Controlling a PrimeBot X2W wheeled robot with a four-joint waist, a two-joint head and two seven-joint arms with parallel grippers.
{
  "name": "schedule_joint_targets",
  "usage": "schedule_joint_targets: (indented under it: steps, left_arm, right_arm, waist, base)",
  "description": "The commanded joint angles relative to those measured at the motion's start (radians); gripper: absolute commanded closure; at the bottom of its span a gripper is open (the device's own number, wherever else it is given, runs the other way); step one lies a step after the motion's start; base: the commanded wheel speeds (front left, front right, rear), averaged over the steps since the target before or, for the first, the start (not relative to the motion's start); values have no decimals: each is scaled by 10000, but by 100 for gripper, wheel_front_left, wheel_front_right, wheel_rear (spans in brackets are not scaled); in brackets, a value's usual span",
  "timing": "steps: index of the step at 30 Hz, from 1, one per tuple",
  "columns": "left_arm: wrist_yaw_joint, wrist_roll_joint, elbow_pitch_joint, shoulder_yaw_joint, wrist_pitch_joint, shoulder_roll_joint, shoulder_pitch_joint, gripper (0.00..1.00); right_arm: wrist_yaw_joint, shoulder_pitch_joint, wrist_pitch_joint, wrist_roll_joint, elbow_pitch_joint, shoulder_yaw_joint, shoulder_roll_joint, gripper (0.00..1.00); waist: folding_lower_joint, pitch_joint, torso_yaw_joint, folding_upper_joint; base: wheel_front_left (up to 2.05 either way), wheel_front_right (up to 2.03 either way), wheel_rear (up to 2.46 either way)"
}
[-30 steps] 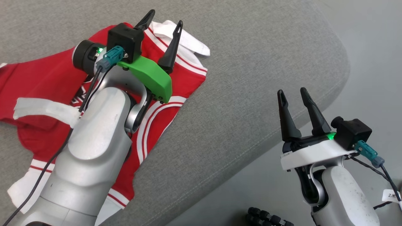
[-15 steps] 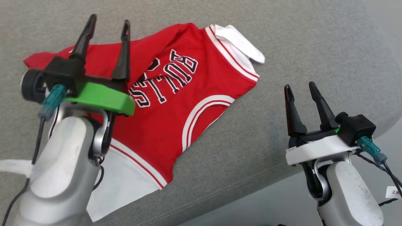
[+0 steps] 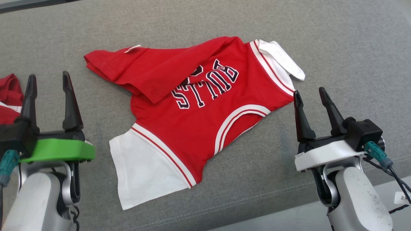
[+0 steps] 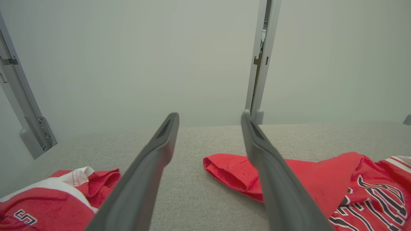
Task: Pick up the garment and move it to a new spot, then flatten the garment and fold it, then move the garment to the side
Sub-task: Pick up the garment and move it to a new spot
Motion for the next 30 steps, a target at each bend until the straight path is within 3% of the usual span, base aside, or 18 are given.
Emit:
schedule_joint_targets:
  steps: [1, 10, 30]
  left_arm:
    - [153, -101, -143, 111, -107, 51, 520, 0]
    - [406, 1, -559, 126, -280, -96, 2067, 0]
    - [686, 59, -712, -225, -107, -92, 3461, 0]
  right_arm:
    - [1, 142, -35, -125, 73, -50, -34, 0]
    - [1, 479, -35, -450, 218, -63, -34, 0]
    - [1, 1492, -17, -610, 190, -34, -34, 0]
  waist:
    - [0, -416, 355, 0]
    - [0, -1086, 561, 0]
    - [0, -2159, 648, 0]
  base:
    - [0, 0, 0]
    - [0, 0, 0]
    - [0, 0, 0]
